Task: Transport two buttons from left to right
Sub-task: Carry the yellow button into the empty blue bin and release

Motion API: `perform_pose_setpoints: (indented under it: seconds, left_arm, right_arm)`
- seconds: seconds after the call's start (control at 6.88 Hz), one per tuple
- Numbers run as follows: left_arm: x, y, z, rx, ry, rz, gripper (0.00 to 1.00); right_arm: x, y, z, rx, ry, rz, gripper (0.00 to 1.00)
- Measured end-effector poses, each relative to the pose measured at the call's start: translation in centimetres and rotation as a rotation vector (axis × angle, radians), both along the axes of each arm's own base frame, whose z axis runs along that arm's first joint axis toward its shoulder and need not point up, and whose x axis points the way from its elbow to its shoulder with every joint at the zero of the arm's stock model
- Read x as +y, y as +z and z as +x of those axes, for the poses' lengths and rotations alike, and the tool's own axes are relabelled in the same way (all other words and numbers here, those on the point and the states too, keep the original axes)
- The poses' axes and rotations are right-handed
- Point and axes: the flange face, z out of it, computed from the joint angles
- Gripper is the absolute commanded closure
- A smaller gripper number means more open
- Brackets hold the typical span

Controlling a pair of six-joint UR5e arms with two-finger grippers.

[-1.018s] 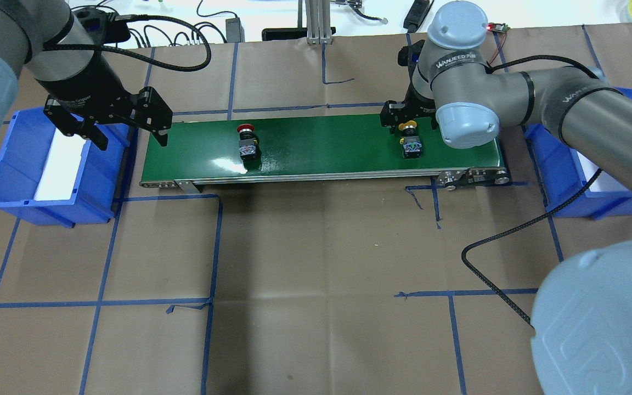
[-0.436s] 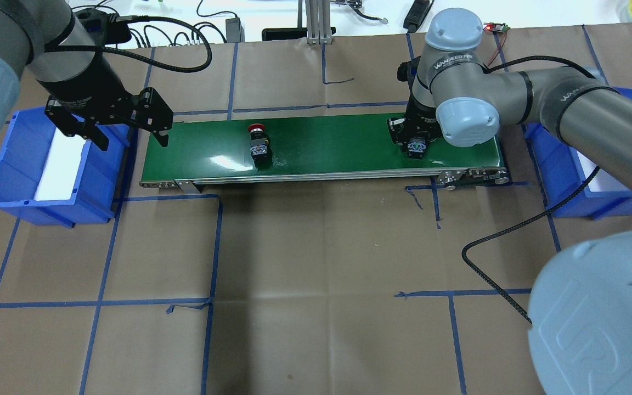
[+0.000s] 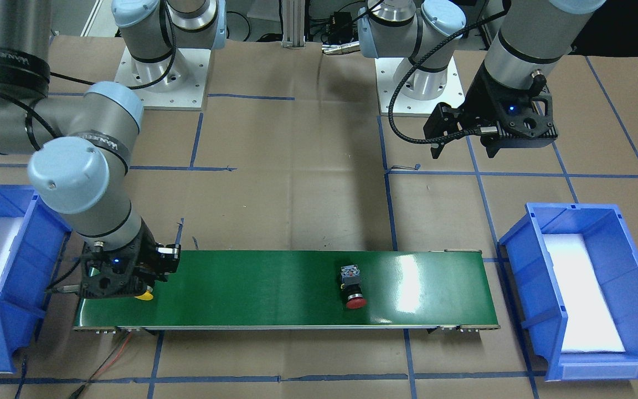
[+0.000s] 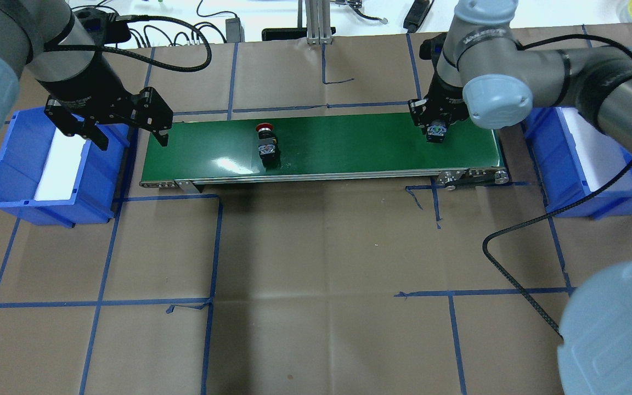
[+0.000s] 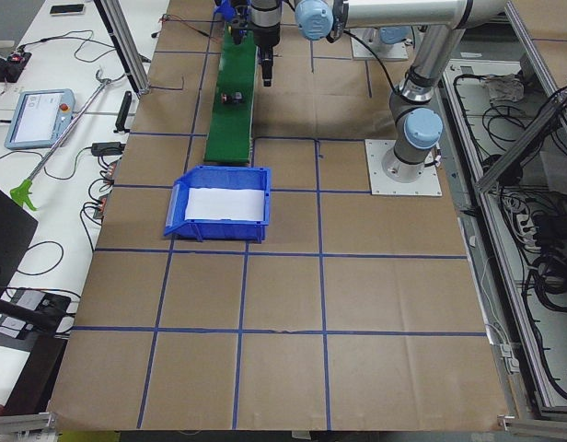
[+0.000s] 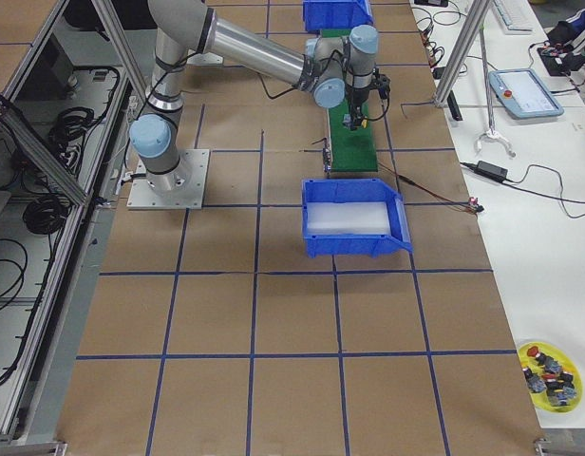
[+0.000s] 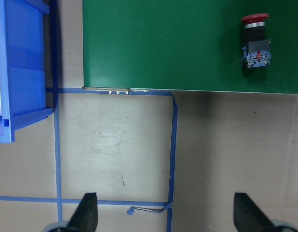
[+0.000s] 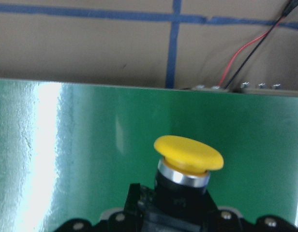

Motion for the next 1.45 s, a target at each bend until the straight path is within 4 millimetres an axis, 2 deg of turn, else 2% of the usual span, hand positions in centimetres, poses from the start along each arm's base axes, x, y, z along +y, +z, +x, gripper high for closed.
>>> perform_pose_setpoints:
  seconds: [0.15, 0.29, 0.44, 0.58, 0.73, 0.87, 1.02, 1.16, 1.45]
  left_arm:
    - [0.0, 0.0, 0.0, 0.0, 0.0, -0.001, 0.0]
    - [0.0, 0.0, 0.0, 0.0, 0.001, -0.001, 0.0]
    - [0.0, 0.0, 0.0, 0.001, 0.001, -0.001, 0.0]
    - [0.0, 0.0, 0.0, 0.001, 0.001, -0.001, 0.0]
    - [0.0, 0.0, -0.1, 0.001, 0.001, -0.001, 0.0]
    - [0.0, 0.0, -0.1, 0.001, 0.001, -0.001, 0.0]
    - [0.0, 0.0, -0.1, 0.001, 0.001, -0.001, 0.0]
    - [0.0, 0.0, -0.1, 0.001, 0.001, -0.001, 0.0]
    - [0.0, 0.0, -0.1, 0.001, 0.001, 0.0, 0.0]
  right_arm:
    - [0.1, 3.7, -3.9, -0.001, -0.024, -0.011, 0.96]
    - [-0.1, 7.3, -9.7, 0.005, -0.031, -0.01, 0.96]
    - [-0.1, 10.0, -16.3, 0.014, -0.001, -0.004, 0.96]
    - [0.4, 11.3, -21.8, 0.026, 0.08, 0.002, 0.96]
    - [1.3, 10.9, -26.2, 0.031, 0.158, 0.015, 0.96]
    - [2.4, 9.3, -29.4, 0.023, 0.18, 0.031, 0.96]
    - [3.6, 6.5, -31.7, 0.004, 0.171, 0.035, 0.96]
    - [4.8, 3.4, -32.8, -0.029, 0.167, 0.016, 0.96]
    - [6.5, -1.9, -32.8, -0.052, 0.176, -0.015, 0.96]
